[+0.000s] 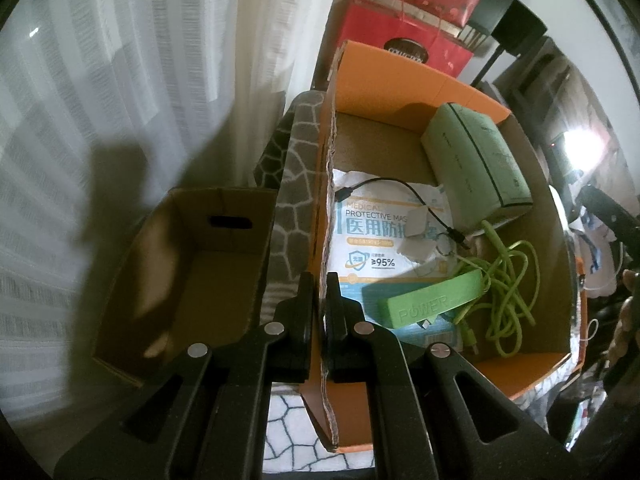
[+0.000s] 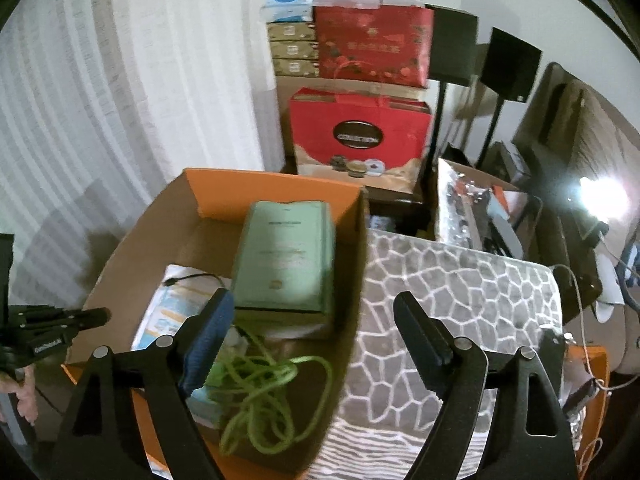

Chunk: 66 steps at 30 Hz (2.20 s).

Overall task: Organize objects
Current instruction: 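Move the right tool out of the box to the black mask bag, then grasp the black mask in its clear bag with the right tool and lift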

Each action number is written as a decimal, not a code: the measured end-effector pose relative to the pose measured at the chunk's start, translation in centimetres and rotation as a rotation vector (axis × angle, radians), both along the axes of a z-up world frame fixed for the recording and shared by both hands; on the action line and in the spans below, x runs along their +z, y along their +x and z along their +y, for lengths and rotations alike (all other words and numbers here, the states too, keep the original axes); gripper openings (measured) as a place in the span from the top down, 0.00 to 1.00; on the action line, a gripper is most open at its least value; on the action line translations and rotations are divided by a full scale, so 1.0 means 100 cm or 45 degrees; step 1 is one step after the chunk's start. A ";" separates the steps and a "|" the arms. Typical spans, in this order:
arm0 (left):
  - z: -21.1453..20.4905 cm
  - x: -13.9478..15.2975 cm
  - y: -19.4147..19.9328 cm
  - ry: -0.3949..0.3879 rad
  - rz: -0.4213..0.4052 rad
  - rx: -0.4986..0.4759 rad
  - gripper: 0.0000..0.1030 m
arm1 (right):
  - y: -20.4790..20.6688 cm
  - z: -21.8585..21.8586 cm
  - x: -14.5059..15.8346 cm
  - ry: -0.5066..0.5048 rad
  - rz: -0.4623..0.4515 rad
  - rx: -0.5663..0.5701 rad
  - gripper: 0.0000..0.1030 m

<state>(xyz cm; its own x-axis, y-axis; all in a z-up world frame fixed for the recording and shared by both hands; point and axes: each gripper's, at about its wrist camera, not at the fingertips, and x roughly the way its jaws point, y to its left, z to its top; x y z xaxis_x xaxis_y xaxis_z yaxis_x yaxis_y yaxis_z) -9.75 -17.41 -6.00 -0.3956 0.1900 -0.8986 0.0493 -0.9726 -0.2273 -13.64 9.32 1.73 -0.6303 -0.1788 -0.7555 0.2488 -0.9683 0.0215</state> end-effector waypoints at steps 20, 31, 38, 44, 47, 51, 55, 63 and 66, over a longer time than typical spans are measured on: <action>0.002 -0.003 0.000 -0.015 -0.005 0.004 0.95 | 0.009 0.089 -0.002 0.023 0.024 -0.236 0.18; 0.002 -0.004 0.001 -0.016 -0.005 0.005 0.95 | 0.018 0.147 -0.021 0.013 -0.008 -0.379 0.18; 0.002 -0.004 0.000 -0.016 -0.005 0.006 0.95 | 0.025 0.181 -0.034 -0.005 -0.036 -0.457 0.18; 0.002 -0.004 0.000 -0.018 -0.005 0.005 0.95 | 0.033 0.207 -0.043 0.005 -0.050 -0.519 0.18; 0.002 -0.004 0.000 -0.017 -0.005 0.005 0.95 | 0.035 0.220 -0.051 0.010 -0.066 -0.554 0.18; 0.002 -0.004 0.000 -0.018 -0.006 0.005 0.95 | 0.039 0.236 -0.062 0.002 -0.094 -0.588 0.18; 0.002 -0.004 0.001 -0.021 -0.005 0.005 0.95 | 0.040 0.251 -0.076 -0.004 -0.134 -0.619 0.18; 0.003 -0.005 0.002 -0.024 -0.006 0.005 0.95 | 0.040 0.269 -0.101 -0.015 -0.213 -0.666 0.15; 0.003 -0.005 0.002 -0.023 -0.006 0.005 0.95 | 0.040 0.273 -0.110 -0.018 -0.233 -0.678 0.14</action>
